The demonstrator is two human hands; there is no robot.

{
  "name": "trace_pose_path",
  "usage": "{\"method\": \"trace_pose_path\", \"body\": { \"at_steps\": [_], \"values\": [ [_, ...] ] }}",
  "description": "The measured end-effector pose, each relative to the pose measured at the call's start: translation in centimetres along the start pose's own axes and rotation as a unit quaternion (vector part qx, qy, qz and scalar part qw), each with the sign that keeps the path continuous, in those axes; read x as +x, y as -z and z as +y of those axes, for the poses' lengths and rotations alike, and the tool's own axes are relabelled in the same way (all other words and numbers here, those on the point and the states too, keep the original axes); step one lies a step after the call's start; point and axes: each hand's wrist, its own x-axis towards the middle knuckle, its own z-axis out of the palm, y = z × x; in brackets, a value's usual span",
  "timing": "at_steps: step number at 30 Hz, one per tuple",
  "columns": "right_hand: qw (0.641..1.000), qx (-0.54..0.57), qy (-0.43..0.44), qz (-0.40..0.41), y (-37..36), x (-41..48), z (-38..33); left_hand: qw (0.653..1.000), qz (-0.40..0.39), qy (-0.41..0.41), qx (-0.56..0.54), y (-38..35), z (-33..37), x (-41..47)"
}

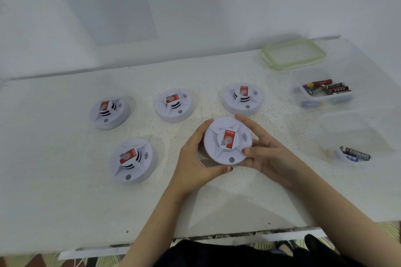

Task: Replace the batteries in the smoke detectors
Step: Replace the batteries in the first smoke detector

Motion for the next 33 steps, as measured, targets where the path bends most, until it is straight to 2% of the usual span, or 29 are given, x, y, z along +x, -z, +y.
{"method": "trace_pose_path", "body": {
  "at_steps": [33],
  "values": [
    [1.000, -0.001, -0.005, 0.009, 0.11, 0.04, 0.05, 1.000, 0.000, 0.002, 0.000, 0.04, 0.01, 0.12]
  ]
}}
